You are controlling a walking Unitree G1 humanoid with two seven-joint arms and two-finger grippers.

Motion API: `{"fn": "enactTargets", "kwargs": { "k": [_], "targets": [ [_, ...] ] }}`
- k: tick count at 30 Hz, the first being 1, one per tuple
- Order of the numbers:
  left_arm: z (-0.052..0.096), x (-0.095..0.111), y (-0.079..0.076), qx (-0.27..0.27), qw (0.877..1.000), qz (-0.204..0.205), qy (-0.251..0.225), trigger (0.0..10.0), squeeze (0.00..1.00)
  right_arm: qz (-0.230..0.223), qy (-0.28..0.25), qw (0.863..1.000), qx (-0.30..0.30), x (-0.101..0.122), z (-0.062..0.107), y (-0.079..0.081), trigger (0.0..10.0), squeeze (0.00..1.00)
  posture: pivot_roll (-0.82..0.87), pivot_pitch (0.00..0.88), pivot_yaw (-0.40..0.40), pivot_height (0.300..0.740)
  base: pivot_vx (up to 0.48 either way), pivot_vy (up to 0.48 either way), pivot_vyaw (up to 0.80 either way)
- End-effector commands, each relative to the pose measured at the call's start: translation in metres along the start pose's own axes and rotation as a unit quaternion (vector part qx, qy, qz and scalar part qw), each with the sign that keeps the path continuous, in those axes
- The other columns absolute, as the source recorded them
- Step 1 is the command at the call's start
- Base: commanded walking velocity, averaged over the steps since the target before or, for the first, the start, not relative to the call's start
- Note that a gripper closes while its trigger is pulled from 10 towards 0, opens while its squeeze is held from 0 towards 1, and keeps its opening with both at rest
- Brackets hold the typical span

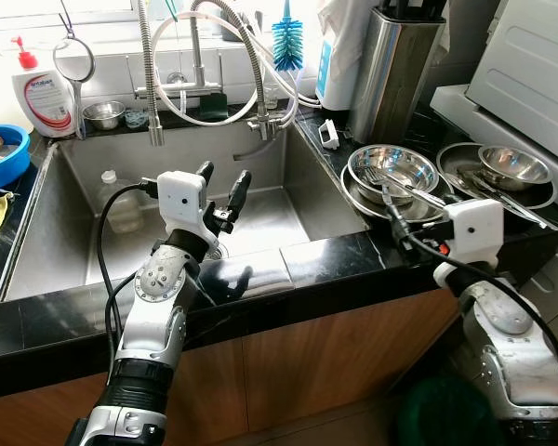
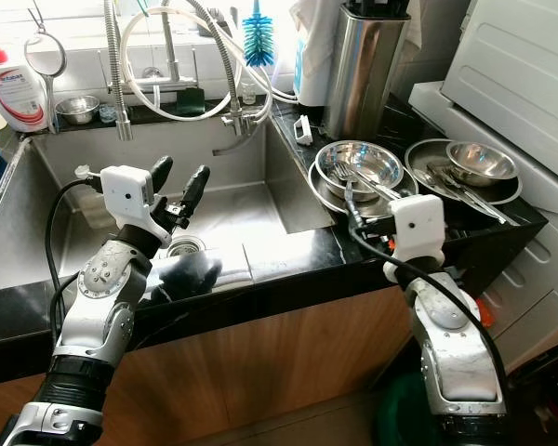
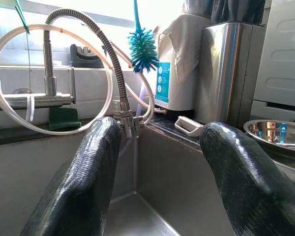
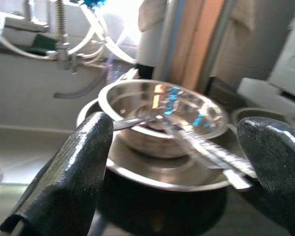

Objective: Kitchen organization

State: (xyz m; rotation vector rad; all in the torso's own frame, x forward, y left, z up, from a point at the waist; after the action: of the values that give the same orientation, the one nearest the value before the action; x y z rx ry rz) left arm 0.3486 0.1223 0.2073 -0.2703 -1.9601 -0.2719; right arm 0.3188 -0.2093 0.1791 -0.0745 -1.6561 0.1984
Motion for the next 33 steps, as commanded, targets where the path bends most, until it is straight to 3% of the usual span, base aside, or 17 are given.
{"fn": "enactTargets", "kwargs": {
  "k": [1, 7, 12, 16, 20, 23, 26, 33],
  "targets": [
    [-0.001, 0.002, -0.003, -0.006, 1.000, 0.003, -0.001, 10.0, 0.00, 0.006, 0.002, 1.000, -0.024, 0.002, 0.000, -0.011, 10.0, 0.00, 0.00, 0.000, -0.035, 0.740, 0.000, 0.000, 0.00],
    [-0.001, 0.002, -0.003, -0.007, 1.000, 0.003, -0.002, 10.0, 0.00, 0.003, 0.000, 0.999, -0.043, 0.002, 0.003, -0.017, 10.0, 0.00, 0.00, 0.000, -0.035, 0.740, 0.000, 0.000, 0.00],
    [-0.002, 0.004, 0.002, -0.002, 1.000, -0.003, -0.004, 10.0, 0.00, -0.008, -0.035, 0.999, -0.018, 0.015, 0.003, -0.006, 10.0, 0.00, 0.00, 0.000, -0.035, 0.740, 0.000, 0.000, 0.00],
    [-0.002, 0.003, 0.001, -0.002, 1.000, -0.003, -0.003, 10.0, 0.00, -0.010, -0.041, 0.997, -0.058, 0.016, 0.008, -0.009, 10.0, 0.00, 0.00, 0.000, -0.034, 0.740, 0.000, 0.000, 0.00],
    [-0.002, 0.002, 0.000, -0.003, 1.000, -0.001, -0.002, 10.0, 0.00, -0.039, -0.050, 0.992, -0.105, 0.018, 0.015, -0.016, 10.0, 0.00, -0.01, 0.000, -0.034, 0.740, 0.000, 0.000, 0.00],
    [-0.002, 0.002, 0.001, -0.002, 1.000, -0.002, -0.001, 10.0, 0.00, -0.047, -0.050, 0.994, -0.079, 0.018, 0.015, -0.009, 10.0, 0.00, -0.01, 0.000, -0.034, 0.740, 0.000, 0.000, 0.00],
    [-0.002, 0.002, 0.002, 0.001, 1.000, -0.004, -0.003, 10.0, 0.00, -0.026, -0.047, 0.999, -0.005, 0.021, 0.009, 0.011, 10.0, 0.00, -0.01, 0.000, -0.035, 0.740, 0.000, 0.000, 0.00],
    [-0.002, 0.002, 0.003, 0.003, 1.000, -0.005, -0.002, 10.0, 0.00, -0.008, -0.033, 0.999, 0.036, 0.018, 0.000, 0.020, 10.0, 0.00, 0.00, 0.000, -0.036, 0.740, 0.000, 0.000, 0.00]
  ]
}}
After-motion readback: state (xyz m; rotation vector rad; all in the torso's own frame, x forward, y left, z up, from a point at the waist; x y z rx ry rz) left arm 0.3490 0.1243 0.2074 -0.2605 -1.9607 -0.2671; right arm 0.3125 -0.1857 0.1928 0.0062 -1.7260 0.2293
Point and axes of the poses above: a point about 5 cm out from each wrist's last joint towards the gripper, its own z axis pointing back from the gripper into the wrist, its own x axis along the axis of the wrist's last joint, y = z × x, the point moved 2 cm from there along -z, pointing out of the wrist towards the gripper, and after that the axes turned 2 degrees about -z, right-handed, at the moved point
